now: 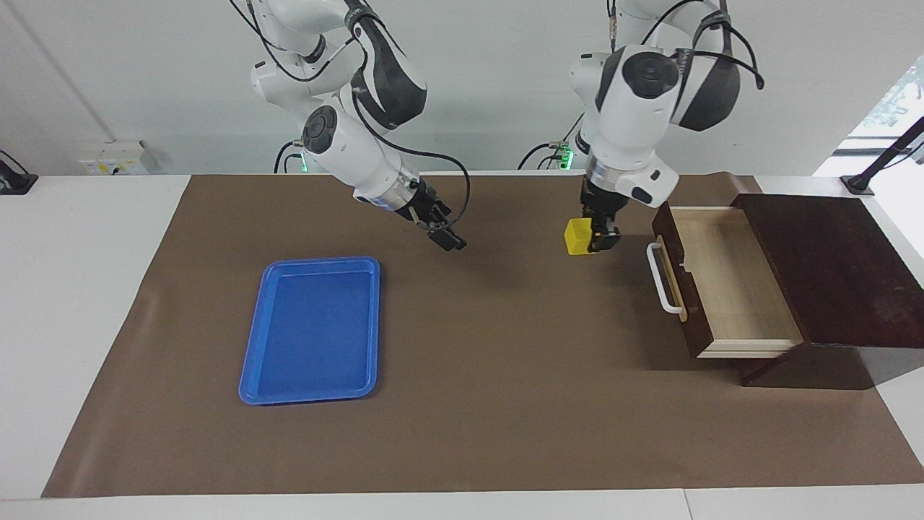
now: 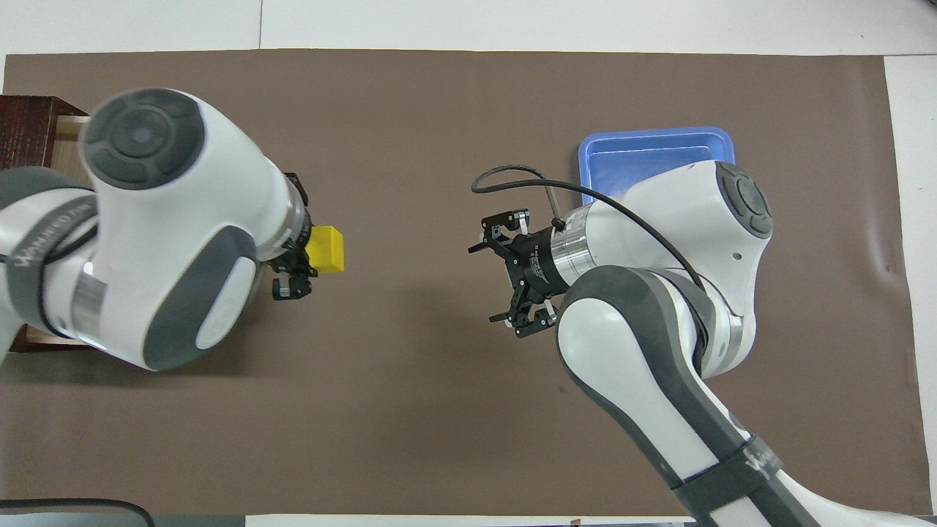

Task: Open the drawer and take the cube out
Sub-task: 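Lift the cube with the left gripper while the right gripper approaches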

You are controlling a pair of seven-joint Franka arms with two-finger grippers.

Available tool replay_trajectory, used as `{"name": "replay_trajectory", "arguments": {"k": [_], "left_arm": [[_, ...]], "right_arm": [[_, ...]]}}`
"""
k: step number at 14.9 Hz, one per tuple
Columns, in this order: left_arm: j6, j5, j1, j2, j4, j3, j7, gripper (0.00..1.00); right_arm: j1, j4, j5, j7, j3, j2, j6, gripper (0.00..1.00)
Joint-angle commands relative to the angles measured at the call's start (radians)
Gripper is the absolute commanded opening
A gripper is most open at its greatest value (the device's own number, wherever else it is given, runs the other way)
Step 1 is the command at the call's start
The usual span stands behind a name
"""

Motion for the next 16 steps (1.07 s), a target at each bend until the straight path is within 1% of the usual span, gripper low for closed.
{"name": "replay_trajectory", "arguments": {"k": [1,2,4,6,7,9,11,13,16], "left_arm": [[0.063,-0.012,-0.106,-0.005,-0.082,0.021,-0.106,0.00],[0.106,-0.012,-0.140,-0.003,-0.107,0.021,-0.140,0.00],[0.148,-0.012,-0.147,0.017,-0.112,0.021,-0.223,0.00],[0.157,-0.012,-0.147,0.017,-0.113,0.021,-0.246,0.00],[0.162,-0.017,-0.147,0.018,-0.112,0.020,-0.258,0.00],[0.218,-0.034,-0.165,0.021,-0.112,0.021,-0.303,0.00],[0.222,-0.035,-0.174,0.023,-0.110,0.021,-0.312,0.00],[0.225,-0.034,-0.176,0.023,-0.110,0.021,-0.328,0.00],[0.228,-0.034,-0.182,0.023,-0.113,0.021,-0.326,0.00]], "right_arm": [[0.017,0.006,0.075,0.010,-0.003,0.015,0.028,1.00],[0.016,0.009,0.098,0.012,-0.003,0.024,0.030,1.00],[0.016,0.015,0.134,0.013,-0.003,0.041,0.039,1.00],[0.011,0.026,0.190,0.023,-0.005,0.067,0.040,1.00],[0.008,0.031,0.196,0.023,-0.003,0.078,0.037,1.00],[0.002,0.050,0.219,0.021,-0.003,0.113,0.025,1.00],[0.007,0.054,0.227,0.012,-0.003,0.136,0.021,1.00],[0.048,0.074,0.225,-0.025,-0.003,0.157,0.025,1.00],[0.046,0.103,0.217,-0.033,-0.003,0.173,0.019,1.00]]}}
